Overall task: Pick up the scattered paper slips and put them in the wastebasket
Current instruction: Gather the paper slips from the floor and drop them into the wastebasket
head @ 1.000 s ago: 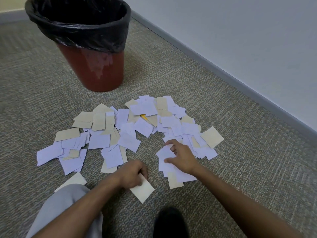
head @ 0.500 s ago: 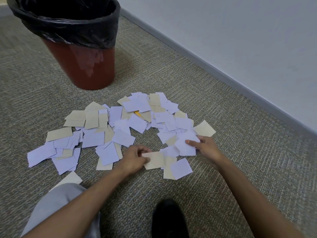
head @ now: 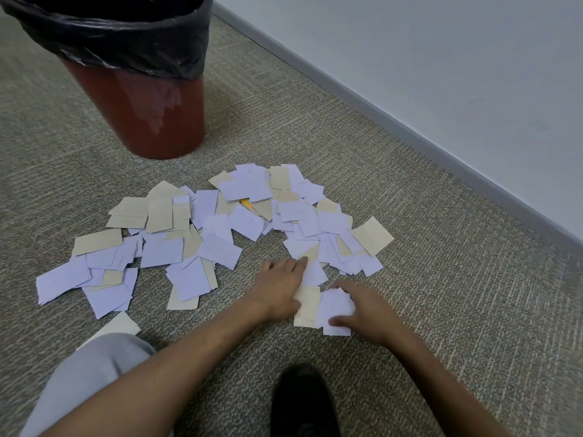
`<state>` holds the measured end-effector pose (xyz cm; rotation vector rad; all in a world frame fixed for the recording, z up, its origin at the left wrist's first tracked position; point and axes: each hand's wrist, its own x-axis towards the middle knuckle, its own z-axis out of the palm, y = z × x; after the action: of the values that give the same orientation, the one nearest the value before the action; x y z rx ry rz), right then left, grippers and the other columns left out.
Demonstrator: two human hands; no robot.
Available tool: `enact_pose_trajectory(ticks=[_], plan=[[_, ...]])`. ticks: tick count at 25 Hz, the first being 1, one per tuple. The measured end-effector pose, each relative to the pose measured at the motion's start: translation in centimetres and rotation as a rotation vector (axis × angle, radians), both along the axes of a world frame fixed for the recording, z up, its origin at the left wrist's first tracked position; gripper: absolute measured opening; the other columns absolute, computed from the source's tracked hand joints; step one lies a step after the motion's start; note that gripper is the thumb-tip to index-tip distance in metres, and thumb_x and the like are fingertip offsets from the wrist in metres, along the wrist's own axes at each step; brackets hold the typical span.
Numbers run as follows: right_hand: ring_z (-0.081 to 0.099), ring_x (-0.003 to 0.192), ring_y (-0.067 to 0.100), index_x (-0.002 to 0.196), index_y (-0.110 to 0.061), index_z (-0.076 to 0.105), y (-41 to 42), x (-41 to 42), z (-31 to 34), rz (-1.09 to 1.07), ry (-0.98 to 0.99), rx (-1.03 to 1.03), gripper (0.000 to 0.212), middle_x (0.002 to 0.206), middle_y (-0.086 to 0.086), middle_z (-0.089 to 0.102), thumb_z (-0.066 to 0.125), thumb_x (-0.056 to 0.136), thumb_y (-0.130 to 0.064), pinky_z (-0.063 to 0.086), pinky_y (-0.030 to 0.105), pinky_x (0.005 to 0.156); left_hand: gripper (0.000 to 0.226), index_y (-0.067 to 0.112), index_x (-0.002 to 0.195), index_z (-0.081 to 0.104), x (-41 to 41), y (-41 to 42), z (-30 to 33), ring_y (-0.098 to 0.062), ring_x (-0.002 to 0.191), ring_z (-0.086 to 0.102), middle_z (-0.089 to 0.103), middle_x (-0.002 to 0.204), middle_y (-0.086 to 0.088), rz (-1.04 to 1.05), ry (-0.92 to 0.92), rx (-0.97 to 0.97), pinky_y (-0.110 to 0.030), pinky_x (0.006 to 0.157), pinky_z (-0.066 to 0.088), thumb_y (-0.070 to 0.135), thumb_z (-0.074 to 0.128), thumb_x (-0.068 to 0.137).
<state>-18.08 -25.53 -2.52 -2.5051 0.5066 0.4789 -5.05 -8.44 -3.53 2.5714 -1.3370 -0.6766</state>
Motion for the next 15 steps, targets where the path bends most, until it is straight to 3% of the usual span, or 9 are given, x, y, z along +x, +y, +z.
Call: enact_pose_trajectory(ticks=[3,6,8,13,15], plan=[[0.051,0.109,0.014,0.121,-0.037,0.051,-0.2,0.6,0.0,0.081,-0.014,-0.102,0.061,0.122,-0.01,0.048,0.078,0.067,-0.049,0.046,0.033,0.085,0.106,0.009,0.151,0.005,1.0,-1.0,-0.3,-0.032,0.14,0.018,0.02,0.15,-0.012,0.01,-0.003,0.129,-0.05,0.113,0.019,0.047,0.069,0.076],[0.05,0.105,0.013,0.113,-0.032,0.052,-0.4,1.0,-0.1,0.104,0.01,-0.107,0.056,0.121,-0.011,0.042,0.08,0.067,-0.047,0.047,0.034,0.086,0.099,0.012,0.144,0.023,0.8,-1.5,-0.5,-0.032,0.134,0.023,0.025,0.143,-0.011,0.064,-0.011,0.112,-0.048,0.108,0.026,0.048,0.076,0.068],[0.053,0.099,0.016,0.109,-0.031,0.049,-0.4,1.2,-0.1,0.102,0.038,-0.085,0.053,0.115,-0.011,0.048,0.08,0.069,-0.044,0.047,0.036,0.083,0.092,0.014,0.139,0.031,0.6,-1.5,-0.6,-0.03,0.132,0.026,0.03,0.14,-0.011,0.1,-0.025,0.092,-0.046,0.106,0.028,0.047,0.077,0.066],[0.054,0.1,0.014,0.123,-0.028,0.049,-0.5,1.1,0.0,-0.024,0.02,0.144,0.062,0.108,-0.009,0.055,0.082,0.071,-0.029,0.047,0.034,0.083,0.077,0.016,0.13,0.041,0.5,-1.3,-0.6,-0.025,0.128,0.039,0.046,0.134,-0.004,0.212,0.097,0.017,-0.044,0.106,0.028,0.038,0.081,0.067],[0.06,0.092,0.018,0.112,-0.017,0.064,-1.5,1.3,0.6,-0.106,-0.029,0.25,0.04,0.104,-0.005,0.063,0.079,0.076,-0.023,0.051,0.038,0.079,0.071,0.017,0.127,0.042,0.4,-1.3,-0.4,-0.025,0.122,0.047,0.053,0.126,-0.002,0.295,0.155,-0.046,-0.043,0.103,0.029,0.026,0.079,0.067]])
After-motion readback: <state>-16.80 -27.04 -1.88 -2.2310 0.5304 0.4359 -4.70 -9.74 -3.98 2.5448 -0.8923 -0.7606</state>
